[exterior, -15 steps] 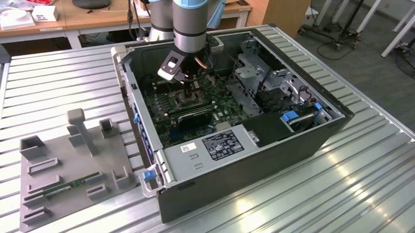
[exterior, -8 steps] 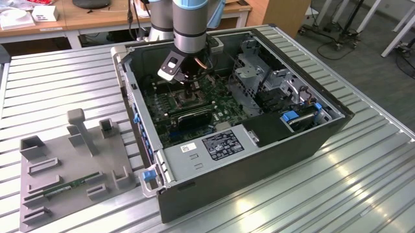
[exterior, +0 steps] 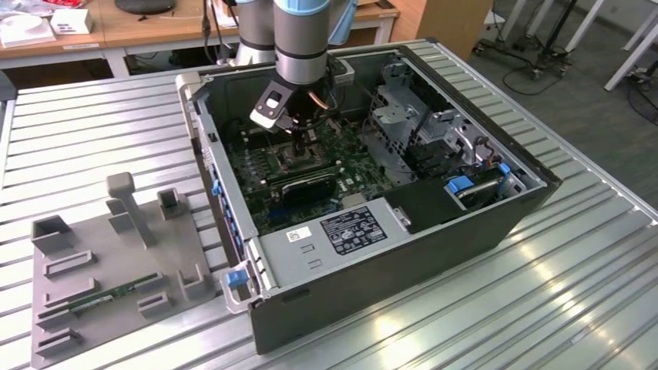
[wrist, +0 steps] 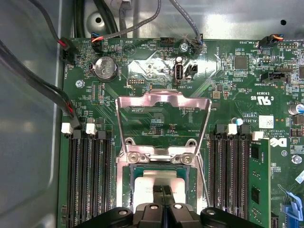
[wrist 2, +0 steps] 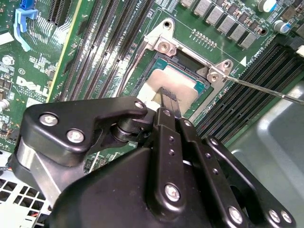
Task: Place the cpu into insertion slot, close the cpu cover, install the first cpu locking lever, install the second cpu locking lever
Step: 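Place the cpu into insertion slot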
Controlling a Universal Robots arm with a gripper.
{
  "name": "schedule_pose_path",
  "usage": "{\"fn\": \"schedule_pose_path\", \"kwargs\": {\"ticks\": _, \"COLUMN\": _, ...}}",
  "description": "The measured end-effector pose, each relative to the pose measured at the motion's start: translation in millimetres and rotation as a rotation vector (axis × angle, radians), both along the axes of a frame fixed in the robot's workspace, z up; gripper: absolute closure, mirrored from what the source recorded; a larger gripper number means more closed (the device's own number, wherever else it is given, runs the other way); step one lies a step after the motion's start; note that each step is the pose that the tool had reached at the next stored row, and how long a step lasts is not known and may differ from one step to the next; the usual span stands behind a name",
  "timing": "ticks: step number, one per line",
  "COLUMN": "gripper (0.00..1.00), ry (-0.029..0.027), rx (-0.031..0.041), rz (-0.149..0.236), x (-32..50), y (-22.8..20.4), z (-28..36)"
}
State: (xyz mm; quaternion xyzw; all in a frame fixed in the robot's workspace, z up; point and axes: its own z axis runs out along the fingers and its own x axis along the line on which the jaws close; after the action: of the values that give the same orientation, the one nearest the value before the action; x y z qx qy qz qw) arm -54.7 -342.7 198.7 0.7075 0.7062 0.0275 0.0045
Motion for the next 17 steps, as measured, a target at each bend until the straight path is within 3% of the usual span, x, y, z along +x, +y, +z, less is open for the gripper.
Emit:
{"fn": "schedule_pose_path", "kwargs": {"ticks": 10, "gripper": 0.89, "ry": -0.0009, "rx": 0.0012, "rz": 0.000, "x": 0.1, "y": 0.2, "z": 0.7}}
{"fn": "schedule_pose_path", "kwargs": {"ticks": 17, "gripper": 0.89, "ry": 0.0000, "rx": 0.0001, "rz": 0.000, "x": 0.0, "y": 0.0, "z": 13.2}}
